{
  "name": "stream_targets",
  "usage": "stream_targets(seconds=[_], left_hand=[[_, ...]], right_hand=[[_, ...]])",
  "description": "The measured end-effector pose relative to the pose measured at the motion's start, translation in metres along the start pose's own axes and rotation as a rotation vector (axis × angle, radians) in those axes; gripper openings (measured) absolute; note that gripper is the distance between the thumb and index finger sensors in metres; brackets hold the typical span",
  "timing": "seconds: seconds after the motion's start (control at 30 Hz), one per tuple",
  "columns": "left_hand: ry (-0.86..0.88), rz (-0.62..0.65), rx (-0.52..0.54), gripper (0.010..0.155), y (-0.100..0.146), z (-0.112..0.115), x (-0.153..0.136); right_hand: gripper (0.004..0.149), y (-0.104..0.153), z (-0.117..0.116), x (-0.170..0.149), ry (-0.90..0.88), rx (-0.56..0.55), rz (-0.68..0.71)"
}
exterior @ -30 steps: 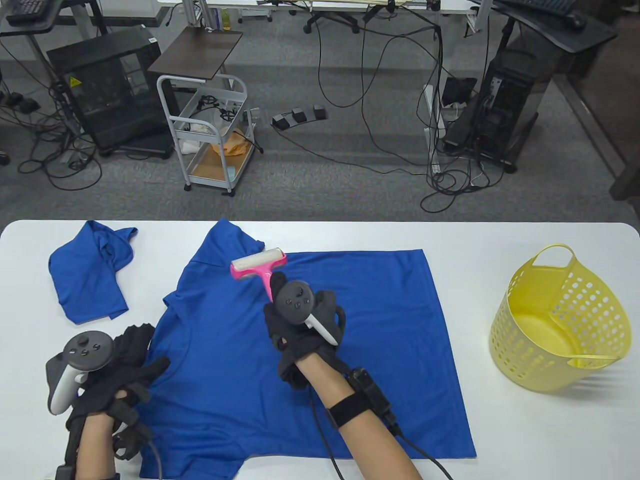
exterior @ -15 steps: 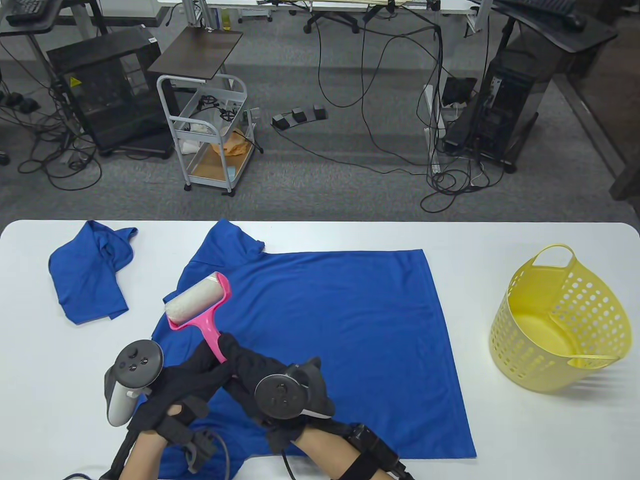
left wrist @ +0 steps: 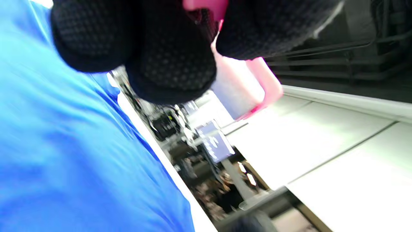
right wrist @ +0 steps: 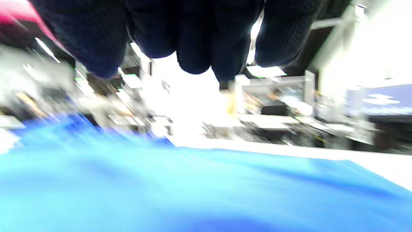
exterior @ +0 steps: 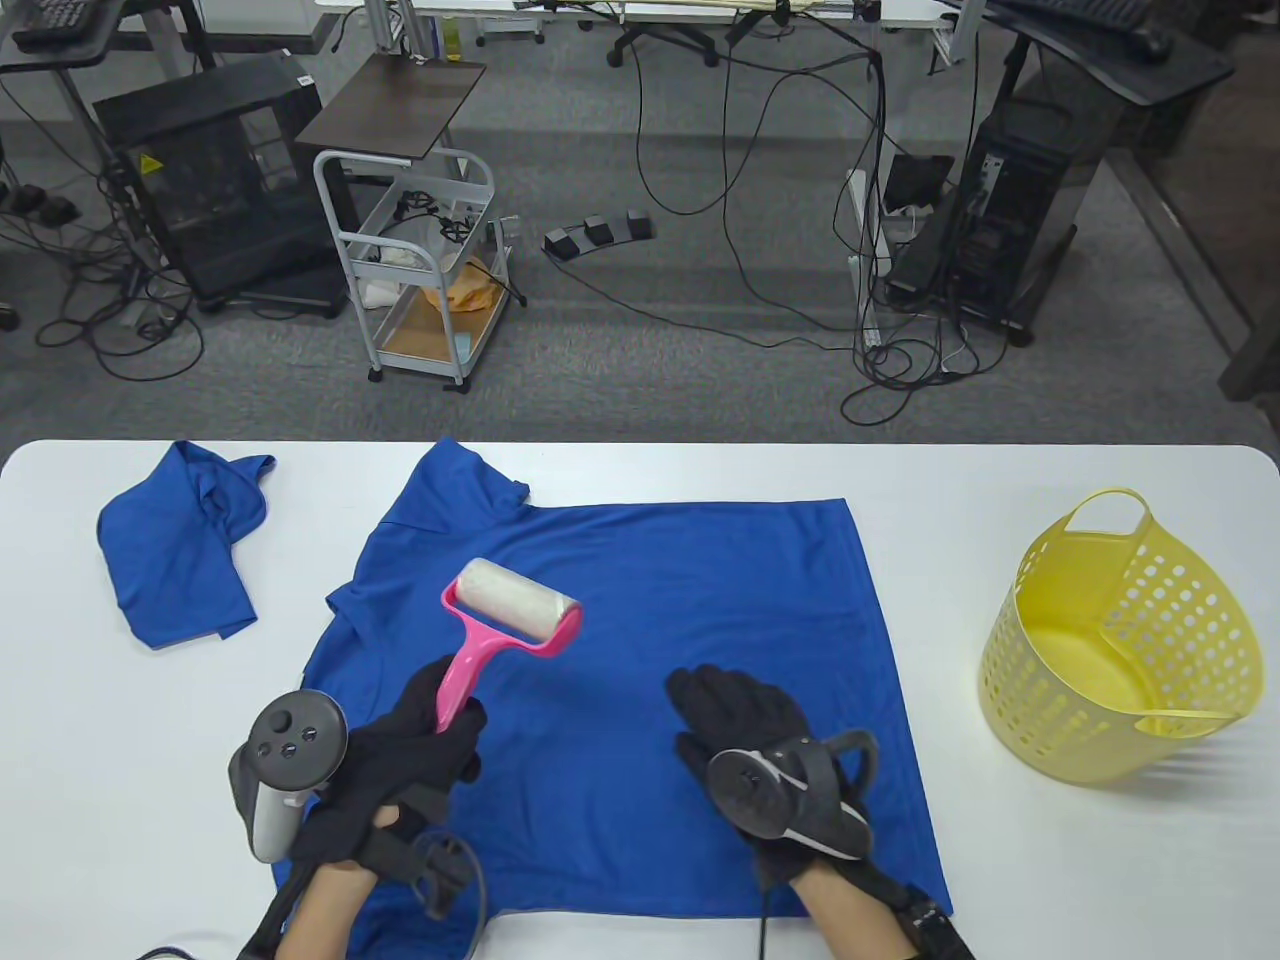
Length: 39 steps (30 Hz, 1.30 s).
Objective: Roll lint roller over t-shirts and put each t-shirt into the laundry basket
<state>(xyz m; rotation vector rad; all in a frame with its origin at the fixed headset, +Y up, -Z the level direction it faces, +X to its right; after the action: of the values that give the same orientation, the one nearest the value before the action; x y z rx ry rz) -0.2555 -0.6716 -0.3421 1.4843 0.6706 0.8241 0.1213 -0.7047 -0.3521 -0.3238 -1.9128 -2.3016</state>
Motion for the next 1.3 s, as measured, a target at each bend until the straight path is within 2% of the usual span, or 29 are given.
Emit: stream_targets(seconds=[0.07, 0.17, 0.3, 0.43, 0.53, 0.6, 0.67, 0.8, 0.87, 0.97, 1.03, 1.1, 1.2, 1.3], left_hand=[[-0.131, -0.094, -0.001, 0.069, -0.001, -0.003, -0.002], [-0.241, -0.23, -0.073, 0.073, 0.001, 0.002, -0.008], [-0.316, -0.323, -0.197, 0.068, 0.01, 0.021, -0.014], [-0.497, -0.456, -0.335, 0.067, 0.029, 0.038, -0.015], [-0.649, -0.503, -0.346, 0.066, 0.035, 0.045, -0.008], [-0.714, -0.523, -0.362, 0.066, 0.022, 0.048, -0.003], [-0.758, -0.555, -0.358, 0.066, -0.004, 0.05, -0.003], [-0.872, -0.603, -0.27, 0.066, -0.08, 0.053, -0.011], [-0.895, -0.632, -0.26, 0.066, -0.122, 0.056, -0.016], [-0.86, -0.666, -0.255, 0.067, -0.163, 0.06, -0.028], [-0.818, -0.687, -0.275, 0.068, -0.176, 0.058, -0.036], [-0.775, -0.663, -0.275, 0.068, -0.177, 0.055, -0.042], [-0.714, -0.589, -0.337, 0.068, -0.16, 0.048, -0.038], [-0.712, -0.589, -0.43, 0.065, -0.117, 0.03, -0.022]], right_hand=[[0.066, 0.001, -0.026, -0.031, 0.012, 0.166, -0.104], [0.071, 0.005, -0.054, -0.06, 0.001, 0.302, -0.209], [0.074, 0.01, -0.08, -0.076, 0.001, 0.496, -0.283], [0.075, 0.013, -0.091, -0.084, -0.115, 0.638, -0.339], [0.075, 0.013, -0.094, -0.085, -0.113, 0.66, -0.334], [0.075, 0.014, -0.096, -0.085, -0.127, 0.684, -0.34], [0.074, 0.014, -0.096, -0.085, -0.126, 0.687, -0.338], [0.075, 0.015, -0.097, -0.085, -0.146, 0.695, -0.337], [0.075, 0.016, -0.097, -0.085, -0.153, 0.695, -0.339], [0.075, 0.016, -0.097, -0.085, -0.157, 0.697, -0.339], [0.075, 0.016, -0.097, -0.085, -0.161, 0.699, -0.339], [0.075, 0.016, -0.097, -0.085, -0.166, 0.699, -0.341], [0.074, 0.016, -0.097, -0.086, -0.176, 0.7, -0.345], [0.074, 0.016, -0.097, -0.086, -0.181, 0.703, -0.346]])
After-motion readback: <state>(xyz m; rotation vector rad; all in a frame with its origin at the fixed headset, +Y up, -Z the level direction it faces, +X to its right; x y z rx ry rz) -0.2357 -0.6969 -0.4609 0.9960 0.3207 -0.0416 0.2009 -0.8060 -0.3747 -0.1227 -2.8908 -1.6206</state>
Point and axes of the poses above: the tracker on the back of each hand, its own x axis roughly to the thumb side, its own y axis roughly from the fingertips to the wrist, z = x × y, the point moved 3 cm from there along -y, roughly from the wrist to the fingertips, and after that the axes turned 3 degrees about -y, right-handed, at the moved point
